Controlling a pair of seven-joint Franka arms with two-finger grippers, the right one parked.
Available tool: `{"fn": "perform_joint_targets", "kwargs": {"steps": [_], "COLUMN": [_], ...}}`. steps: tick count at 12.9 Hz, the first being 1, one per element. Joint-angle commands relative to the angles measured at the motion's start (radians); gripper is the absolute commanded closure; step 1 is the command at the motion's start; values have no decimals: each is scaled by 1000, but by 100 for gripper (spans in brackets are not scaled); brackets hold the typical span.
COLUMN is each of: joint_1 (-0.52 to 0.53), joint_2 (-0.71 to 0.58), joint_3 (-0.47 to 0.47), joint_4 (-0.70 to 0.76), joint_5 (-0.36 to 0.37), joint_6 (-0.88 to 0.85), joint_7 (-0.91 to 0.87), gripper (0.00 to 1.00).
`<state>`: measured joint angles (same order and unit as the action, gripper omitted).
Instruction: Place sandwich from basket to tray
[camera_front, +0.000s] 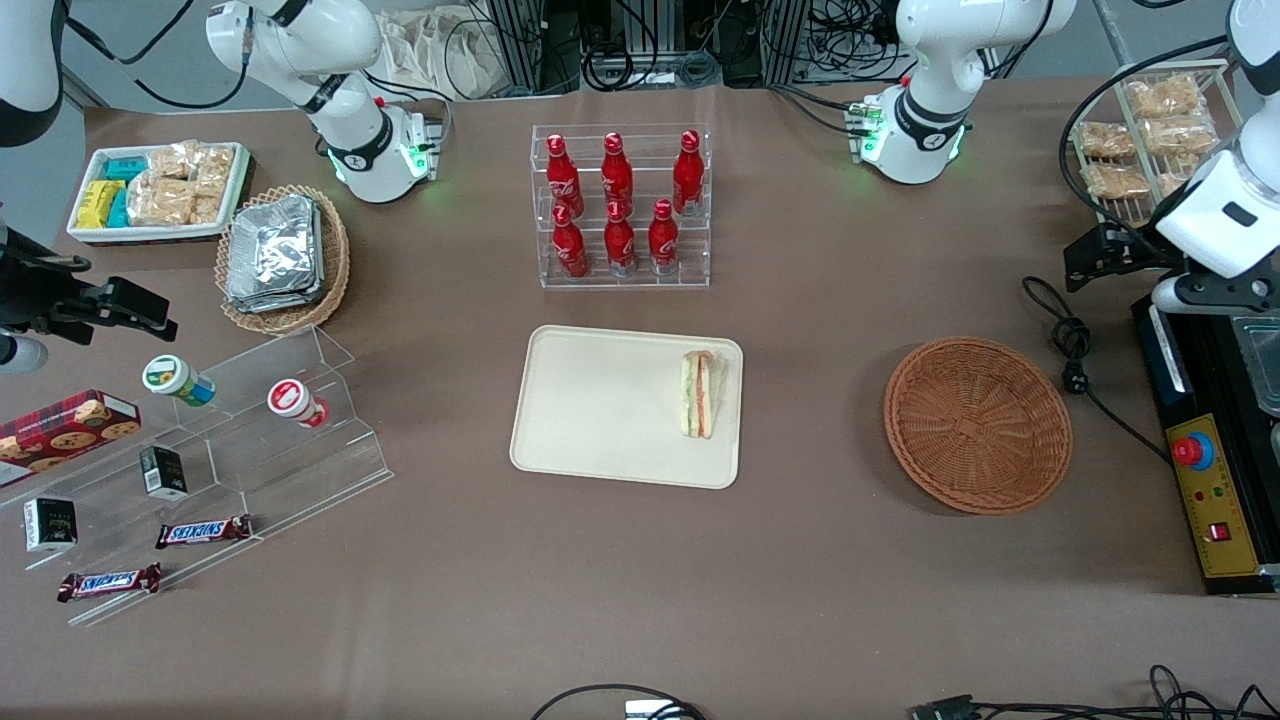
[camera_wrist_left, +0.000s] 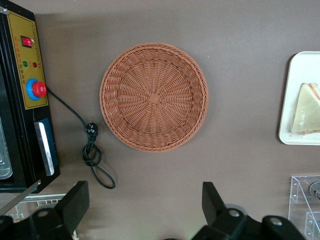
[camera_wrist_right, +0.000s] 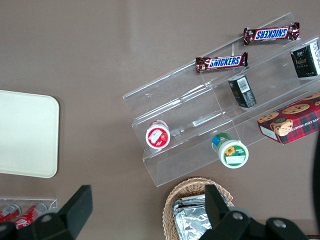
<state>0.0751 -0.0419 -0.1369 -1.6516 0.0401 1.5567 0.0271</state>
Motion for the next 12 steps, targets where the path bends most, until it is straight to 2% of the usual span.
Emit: {"fn": "perform_joint_targets", "kwargs": {"steps": [1, 12], "joint_1": [-24, -15], "joint_2": [14, 13], "joint_3": [8, 11], "joint_4": [32, 21], "joint_5": [12, 4], "joint_6": [-10, -17], "joint_7": [-1, -3], "gripper": [0, 0]}}
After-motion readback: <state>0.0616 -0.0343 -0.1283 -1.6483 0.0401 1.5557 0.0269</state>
